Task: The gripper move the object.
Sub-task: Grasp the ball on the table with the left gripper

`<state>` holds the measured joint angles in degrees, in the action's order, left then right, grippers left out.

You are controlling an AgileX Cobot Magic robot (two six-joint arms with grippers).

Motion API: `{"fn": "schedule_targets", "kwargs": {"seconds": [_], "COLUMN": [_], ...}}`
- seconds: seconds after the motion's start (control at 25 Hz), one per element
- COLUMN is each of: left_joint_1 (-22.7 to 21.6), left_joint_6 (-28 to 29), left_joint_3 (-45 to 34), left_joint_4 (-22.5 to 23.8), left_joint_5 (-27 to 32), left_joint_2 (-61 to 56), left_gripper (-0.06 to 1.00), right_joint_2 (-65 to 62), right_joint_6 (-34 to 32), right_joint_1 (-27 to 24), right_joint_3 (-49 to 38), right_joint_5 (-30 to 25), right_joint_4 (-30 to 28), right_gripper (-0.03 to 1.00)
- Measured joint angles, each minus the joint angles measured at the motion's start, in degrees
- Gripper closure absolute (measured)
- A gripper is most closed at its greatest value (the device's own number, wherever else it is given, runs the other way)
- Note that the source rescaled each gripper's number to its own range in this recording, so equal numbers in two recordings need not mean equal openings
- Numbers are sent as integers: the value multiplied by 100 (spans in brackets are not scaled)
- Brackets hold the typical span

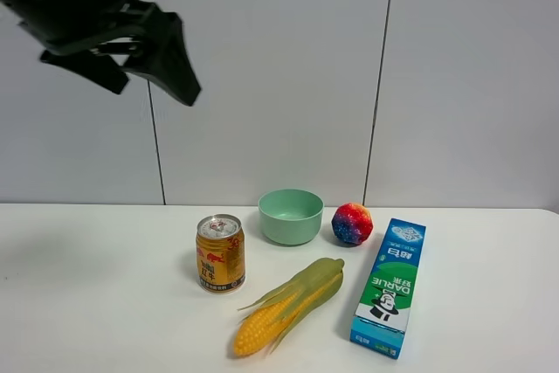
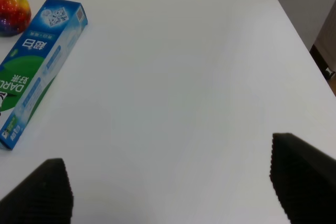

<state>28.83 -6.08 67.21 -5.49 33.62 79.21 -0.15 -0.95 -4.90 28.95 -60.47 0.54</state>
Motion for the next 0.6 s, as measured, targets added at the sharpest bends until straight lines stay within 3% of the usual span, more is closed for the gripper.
{"fn": "schedule_targets", "kwargs": {"seconds": [0.28, 0.6], "left_joint_1": [749, 885], "left_joint_6": [-5, -5], "left_joint_3": [1376, 2216], "left_joint_4": [56, 56], "left_joint_5": [-13, -174], "left_joint_2": [1516, 2732], "left_gripper": [-5, -5], "right_joint_2": [0, 0], "right_joint_6": [0, 0], "right_joint_1": [0, 0], "right_joint_3": [0, 0], "right_joint_5": [0, 0], "right_joint_4": [0, 0], "right_gripper": [-3, -3]}}
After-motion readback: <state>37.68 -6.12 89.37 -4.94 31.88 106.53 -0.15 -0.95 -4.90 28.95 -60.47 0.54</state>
